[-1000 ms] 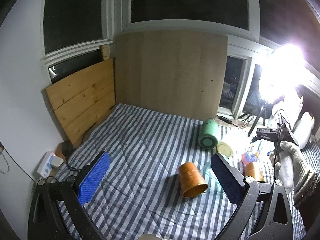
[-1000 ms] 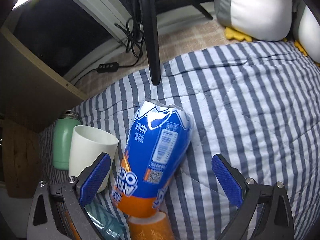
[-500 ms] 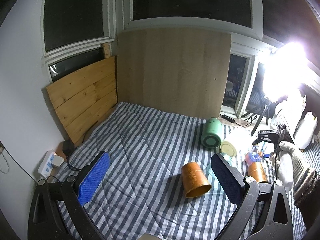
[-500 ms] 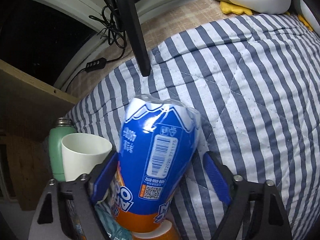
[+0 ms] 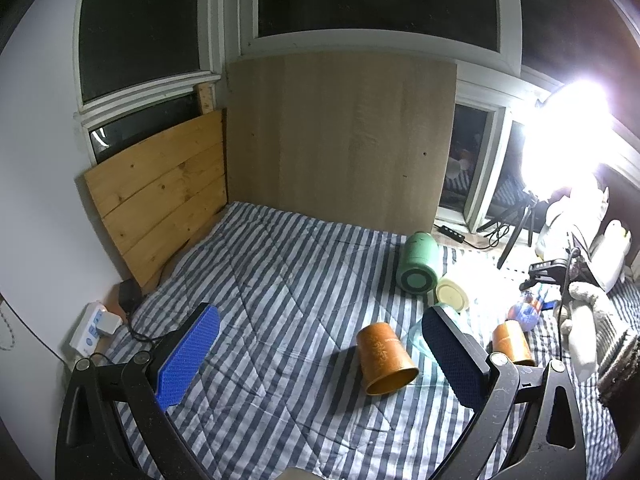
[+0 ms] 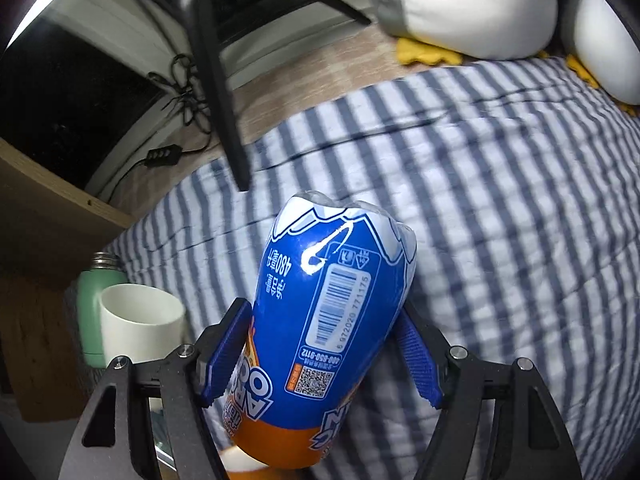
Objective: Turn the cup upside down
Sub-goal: 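Close the right gripper around the blue bottle's body, then lift the blue bottle with the right gripper and rotate it over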
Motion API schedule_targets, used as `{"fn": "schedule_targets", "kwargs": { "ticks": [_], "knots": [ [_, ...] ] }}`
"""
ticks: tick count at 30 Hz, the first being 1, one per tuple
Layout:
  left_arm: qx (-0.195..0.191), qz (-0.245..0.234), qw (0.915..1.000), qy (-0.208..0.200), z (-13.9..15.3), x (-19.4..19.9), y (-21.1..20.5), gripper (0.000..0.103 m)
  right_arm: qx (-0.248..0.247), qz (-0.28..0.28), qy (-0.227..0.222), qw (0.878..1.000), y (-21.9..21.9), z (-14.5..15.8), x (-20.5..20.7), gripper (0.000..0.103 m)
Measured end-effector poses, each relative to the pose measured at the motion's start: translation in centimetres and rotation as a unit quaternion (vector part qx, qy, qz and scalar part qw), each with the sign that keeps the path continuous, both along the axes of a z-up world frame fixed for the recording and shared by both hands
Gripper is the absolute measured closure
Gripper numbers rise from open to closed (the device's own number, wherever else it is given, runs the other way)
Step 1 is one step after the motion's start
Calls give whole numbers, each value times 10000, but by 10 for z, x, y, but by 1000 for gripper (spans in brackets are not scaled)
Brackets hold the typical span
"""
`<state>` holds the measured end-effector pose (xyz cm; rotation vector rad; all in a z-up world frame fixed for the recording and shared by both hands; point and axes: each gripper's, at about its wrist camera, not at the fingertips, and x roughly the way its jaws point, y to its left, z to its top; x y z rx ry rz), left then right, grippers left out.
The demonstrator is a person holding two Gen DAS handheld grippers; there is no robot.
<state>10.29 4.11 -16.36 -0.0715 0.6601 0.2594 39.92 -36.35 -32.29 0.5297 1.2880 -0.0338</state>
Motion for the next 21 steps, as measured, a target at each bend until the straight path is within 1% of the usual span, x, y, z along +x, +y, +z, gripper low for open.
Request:
{"fn": "schedule_targets", "kwargs": {
  "ticks": [5,10,15,21],
  "knots": [
    [-57,-144,9999,22,-2,3,-5,1,-20,-39,13,10000,-32,4,-21,34],
    [-106,-416,9990,93,-6,8,-17,1,158,-106,8,9998,-60,9,-49,35],
    [-193,-670,9973,228,-13,14,-27,1,458,-285,-52,9985,-72,14,-69,36],
    [-169,-808,9963,222,-15,14,-33,1,835,-476,-78,9953,-100,24,-94,37]
  ]
}}
